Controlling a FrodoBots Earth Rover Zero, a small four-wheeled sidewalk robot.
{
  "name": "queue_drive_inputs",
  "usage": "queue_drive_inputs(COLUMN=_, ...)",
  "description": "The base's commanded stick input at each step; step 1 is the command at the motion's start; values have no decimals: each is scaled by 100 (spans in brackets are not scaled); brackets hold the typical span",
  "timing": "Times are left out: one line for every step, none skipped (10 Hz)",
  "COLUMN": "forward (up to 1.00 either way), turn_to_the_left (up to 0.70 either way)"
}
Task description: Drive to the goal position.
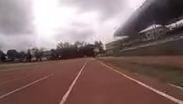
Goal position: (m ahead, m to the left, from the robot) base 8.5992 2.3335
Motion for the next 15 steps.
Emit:
queue_drive_inputs(forward=70, turn_to_the_left=0)
queue_drive_inputs(forward=70, turn_to_the_left=0)
queue_drive_inputs(forward=70, turn_to_the_left=0)
queue_drive_inputs(forward=70, turn_to_the_left=0)
queue_drive_inputs(forward=70, turn_to_the_left=0)
queue_drive_inputs(forward=70, turn_to_the_left=0)
queue_drive_inputs(forward=70, turn_to_the_left=0)
queue_drive_inputs(forward=70, turn_to_the_left=0)
queue_drive_inputs(forward=70, turn_to_the_left=0)
queue_drive_inputs(forward=70, turn_to_the_left=0)
queue_drive_inputs(forward=70, turn_to_the_left=0)
queue_drive_inputs(forward=70, turn_to_the_left=0)
queue_drive_inputs(forward=70, turn_to_the_left=0)
queue_drive_inputs(forward=70, turn_to_the_left=0)
queue_drive_inputs(forward=70, turn_to_the_left=0)
